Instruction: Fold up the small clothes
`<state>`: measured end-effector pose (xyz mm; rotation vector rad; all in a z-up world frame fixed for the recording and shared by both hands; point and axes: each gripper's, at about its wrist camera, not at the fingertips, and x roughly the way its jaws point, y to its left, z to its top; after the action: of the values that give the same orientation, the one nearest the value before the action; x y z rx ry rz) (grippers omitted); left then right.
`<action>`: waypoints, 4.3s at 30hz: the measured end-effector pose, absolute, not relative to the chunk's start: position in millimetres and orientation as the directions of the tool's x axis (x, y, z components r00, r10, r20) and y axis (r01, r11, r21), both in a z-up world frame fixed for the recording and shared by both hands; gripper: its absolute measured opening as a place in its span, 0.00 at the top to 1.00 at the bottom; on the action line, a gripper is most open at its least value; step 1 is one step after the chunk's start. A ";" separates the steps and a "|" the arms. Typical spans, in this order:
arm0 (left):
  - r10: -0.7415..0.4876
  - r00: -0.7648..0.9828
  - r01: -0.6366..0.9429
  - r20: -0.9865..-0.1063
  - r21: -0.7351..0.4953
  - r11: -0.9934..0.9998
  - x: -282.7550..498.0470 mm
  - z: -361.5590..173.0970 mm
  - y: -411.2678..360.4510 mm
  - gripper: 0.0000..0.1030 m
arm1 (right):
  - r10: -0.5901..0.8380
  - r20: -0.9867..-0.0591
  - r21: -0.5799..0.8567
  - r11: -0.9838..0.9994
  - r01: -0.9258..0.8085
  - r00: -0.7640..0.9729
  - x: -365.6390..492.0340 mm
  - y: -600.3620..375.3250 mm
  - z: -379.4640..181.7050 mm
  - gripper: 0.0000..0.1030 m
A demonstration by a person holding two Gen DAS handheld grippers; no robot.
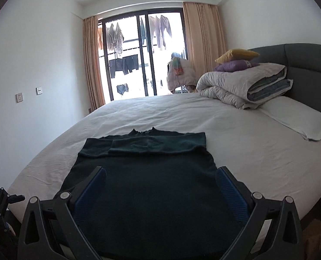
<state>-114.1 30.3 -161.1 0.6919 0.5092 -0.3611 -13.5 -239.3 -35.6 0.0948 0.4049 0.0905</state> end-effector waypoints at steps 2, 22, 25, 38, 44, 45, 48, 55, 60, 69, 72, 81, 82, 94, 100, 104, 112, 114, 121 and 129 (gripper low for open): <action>-0.127 0.835 0.477 -0.536 0.589 0.652 -127.8 -174.5 25.5 0.04 | 0.117 -0.396 0.119 0.990 -0.076 0.911 -16.9 -237.9 -41.9 0.00; -0.054 0.970 0.244 -0.238 0.953 0.177 -150.1 -262.2 27.4 0.15 | 0.145 -0.428 0.117 0.988 -0.104 0.892 -29.0 -223.1 -52.7 0.05; -0.063 0.968 0.253 -0.245 0.948 0.194 -149.8 -261.8 26.9 0.33 | 0.145 -0.433 0.108 0.988 -0.109 0.889 -29.1 -221.4 -53.0 0.08; -0.085 0.945 0.326 -0.314 0.916 0.234 -147.3 -253.7 24.0 0.64 | 0.090 -0.492 -0.051 0.990 -0.132 0.866 -43.5 -227.1 -65.6 0.13; -0.069 0.956 0.290 -0.285 0.883 0.368 -134.1 -225.4 27.0 0.60 | 0.106 -0.502 -0.009 0.992 -0.128 0.858 -38.3 -224.6 -69.6 0.13; -0.070 0.954 0.295 -0.292 0.873 0.389 -132.6 -220.2 27.7 0.59 | 0.110 -0.502 -0.011 0.991 -0.134 0.858 -37.4 -222.8 -69.3 0.13; -0.093 0.929 0.360 -0.358 0.817 0.451 -124.0 -206.4 31.5 0.56 | 0.125 -0.506 -0.014 0.988 -0.154 0.854 -36.4 -217.1 -70.5 0.13; -0.103 0.897 0.429 -0.429 0.793 0.433 -124.6 -218.0 30.0 0.33 | 0.132 -0.518 0.003 0.988 -0.153 0.845 -33.4 -215.5 -74.0 0.13; -0.138 0.928 0.371 -0.345 0.880 0.296 -135.3 -235.0 24.4 0.33 | 0.132 -0.520 -0.008 0.987 -0.159 0.844 -34.0 -212.4 -73.7 0.13; -0.120 0.953 0.297 -0.279 0.939 0.171 -125.3 -243.8 27.1 0.69 | 0.122 -0.527 -0.032 0.986 -0.163 0.841 -34.1 -214.8 -72.7 0.19; -0.116 0.941 0.335 -0.317 0.916 0.220 -119.1 -233.4 27.0 0.75 | 0.116 -0.532 -0.081 0.979 -0.187 0.839 -37.1 -216.6 -72.1 0.21; -0.174 0.889 0.448 -0.424 0.721 0.528 -104.2 -167.6 21.4 0.93 | 0.013 -0.601 -0.373 0.879 -0.295 0.799 -65.0 -227.8 -89.6 0.32; -0.182 0.885 0.450 -0.429 0.684 0.574 -103.5 -154.8 22.0 0.93 | -0.001 -0.608 -0.393 0.869 -0.299 0.794 -67.2 -229.3 -93.3 0.32; -0.251 0.898 0.412 -0.361 0.493 0.766 -64.2 -46.6 19.8 0.94 | -0.076 -0.641 -0.566 0.719 -0.403 0.764 -66.1 -218.4 -132.7 0.38; -0.247 0.909 0.386 -0.336 0.453 0.804 -50.0 -15.9 25.2 0.94 | -0.120 -0.650 -0.611 0.669 -0.422 0.750 -52.0 -215.5 -147.7 0.43; -0.240 0.916 0.369 -0.321 0.438 0.820 -46.5 -3.6 28.1 0.94 | -0.160 -0.658 -0.617 0.675 -0.405 0.736 -38.2 -222.6 -151.7 0.49; -0.232 0.912 0.368 -0.337 0.426 0.826 -50.8 -6.0 31.7 0.94 | -0.225 -0.695 -0.600 0.706 -0.378 0.683 -13.0 -252.4 -158.0 0.73; -0.229 0.910 0.369 -0.345 0.427 0.825 -52.7 -10.0 32.8 0.94 | -0.235 -0.698 -0.606 0.698 -0.382 0.676 -11.3 -256.2 -161.3 0.78; -0.209 0.900 0.373 -0.384 0.424 0.825 -58.7 -32.1 41.6 0.94 | -0.242 -0.709 -0.605 0.692 -0.394 0.663 -13.9 -263.4 -167.6 0.94; -0.200 0.877 0.394 -0.437 0.415 0.820 -71.1 -60.1 51.5 0.94 | -0.257 -0.617 -0.640 0.714 -0.284 0.744 -8.9 -276.4 -130.6 0.96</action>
<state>-71.1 51.5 -60.1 0.5205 0.3899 -0.3248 -8.9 -276.4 -130.6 -0.7949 0.7528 0.0166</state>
